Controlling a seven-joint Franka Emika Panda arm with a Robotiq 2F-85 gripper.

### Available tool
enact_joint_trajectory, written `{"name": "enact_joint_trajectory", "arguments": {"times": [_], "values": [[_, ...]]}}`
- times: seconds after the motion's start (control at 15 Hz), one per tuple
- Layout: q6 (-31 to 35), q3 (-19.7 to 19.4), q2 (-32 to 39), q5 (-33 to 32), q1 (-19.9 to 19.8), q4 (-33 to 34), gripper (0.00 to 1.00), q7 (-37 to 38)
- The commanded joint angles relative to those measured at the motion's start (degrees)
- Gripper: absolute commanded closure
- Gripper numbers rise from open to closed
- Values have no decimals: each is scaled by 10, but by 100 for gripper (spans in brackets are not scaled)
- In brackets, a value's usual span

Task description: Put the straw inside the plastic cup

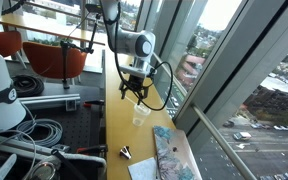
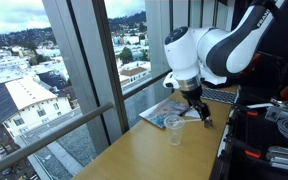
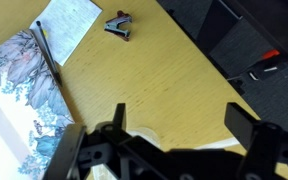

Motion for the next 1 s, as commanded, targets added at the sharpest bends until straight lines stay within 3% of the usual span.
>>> {"name": "enact_joint_trajectory", "arguments": {"times": [0.0,0.4,0.93], "values": [[-10,3,-6,-11,16,2,0,17],[-22,10,-8,-12,38,9,0,28],[-45,6,6,-12,38,41,0,32]]}}
